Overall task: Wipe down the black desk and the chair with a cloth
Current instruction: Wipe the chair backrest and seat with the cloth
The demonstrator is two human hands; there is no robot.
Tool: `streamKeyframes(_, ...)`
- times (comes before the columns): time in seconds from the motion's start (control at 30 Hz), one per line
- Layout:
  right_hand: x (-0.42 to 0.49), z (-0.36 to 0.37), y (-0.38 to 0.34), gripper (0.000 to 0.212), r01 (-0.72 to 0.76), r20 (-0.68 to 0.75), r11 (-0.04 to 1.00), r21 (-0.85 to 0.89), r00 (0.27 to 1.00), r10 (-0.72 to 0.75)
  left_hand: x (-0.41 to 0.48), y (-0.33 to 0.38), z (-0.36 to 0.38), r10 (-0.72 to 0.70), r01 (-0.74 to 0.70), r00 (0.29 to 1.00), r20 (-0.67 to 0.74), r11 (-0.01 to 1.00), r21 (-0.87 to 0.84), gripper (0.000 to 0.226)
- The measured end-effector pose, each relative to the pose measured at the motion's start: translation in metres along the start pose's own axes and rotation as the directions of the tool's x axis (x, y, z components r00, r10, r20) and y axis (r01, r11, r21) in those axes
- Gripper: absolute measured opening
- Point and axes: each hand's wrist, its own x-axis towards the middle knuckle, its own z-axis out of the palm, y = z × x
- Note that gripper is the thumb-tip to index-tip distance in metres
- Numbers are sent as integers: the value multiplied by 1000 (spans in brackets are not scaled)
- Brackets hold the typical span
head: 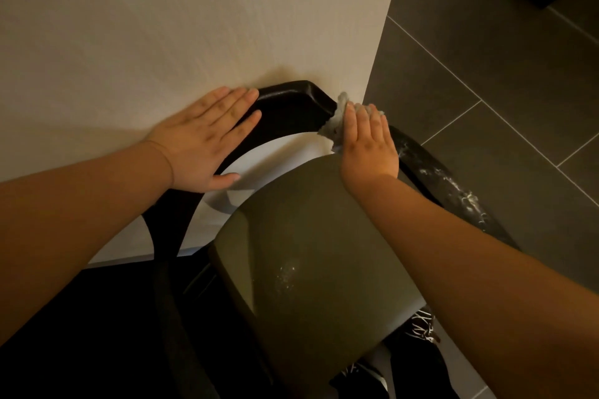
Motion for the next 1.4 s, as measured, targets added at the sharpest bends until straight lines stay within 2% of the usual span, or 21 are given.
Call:
streamKeyframes(0.17, 22, -20, -8, 72, 0, 14, 1000, 2, 1000, 0, 1, 2, 1, -11, 10, 999, 41, 999, 41, 108)
streamKeyframes(0.27, 33, -21, -13, 75, 23, 32, 1000, -12, 999, -23, 1, 4, 4, -14, 13, 1000, 22, 998, 55, 107)
streamKeyframes(0.33, 29, -24, -2, 67, 14, 61, 999, -48, 998, -11, 1, 4, 5, -18, 18, 1000, -7, 998, 59, 106)
streamKeyframes(0.43, 18, -30, 22, 51, -66, 140, 986, -152, 986, 88, 2, 4, 7, -8, 10, 998, -56, 999, 34, 106)
streamKeyframes(0.57, 5, -36, 35, 52, -138, 198, 962, -235, 962, 186, 0, 3, 10, -4, -2, 989, -146, 999, -38, 104)
streamKeyframes(0.63, 9, -37, 29, 49, -147, 211, 953, -267, 955, 207, 1, 4, 11, 0, -6, 989, -146, 999, -40, 106)
streamKeyframes(0.67, 14, -38, 25, 49, -132, 211, 954, -268, 959, 191, 1, 4, 12, 3, -11, 988, -152, 999, -47, 106)
streamKeyframes(0.77, 32, -37, 11, 54, 14, 209, 983, -182, 977, 25, 0, 4, 15, -1, -10, 984, -181, 998, -60, 107)
streamKeyframes(0.83, 36, -34, 12, 54, 43, 216, 987, -153, 976, -9, 1, 5, 16, -12, -5, 978, -207, 997, -80, 106)
streamKeyframes(0.9, 30, -33, 20, 52, 14, 214, 986, -167, 977, 22, 1, 6, 13, -21, 3, 981, -194, 996, -89, 105)
streamKeyframes(1.07, -15, -37, 54, 55, -178, 184, 971, -160, 961, 206, 3, 3, 12, -5, -1, 992, -128, 999, -45, 108)
streamKeyframes(1.13, -31, -38, 58, 61, -203, 187, 956, -211, 952, 244, 2, 6, 11, -28, 28, 995, -96, 1000, 2, 111)
streamKeyframes(1.23, -25, -41, 49, 60, -233, 206, 938, -257, 935, 289, 2, 10, 9, -52, 53, 999, -15, 996, 73, 109)
streamKeyframes(1.33, -3, -41, 37, 55, -165, 236, 957, -236, 946, 222, 1, 10, 8, -57, 57, 998, -6, 995, 87, 104)
streamKeyframes(1.4, 1, -39, 36, 55, -131, 252, 968, -215, 950, 184, 2, 11, 4, -65, 63, 995, -79, 998, -30, 102)
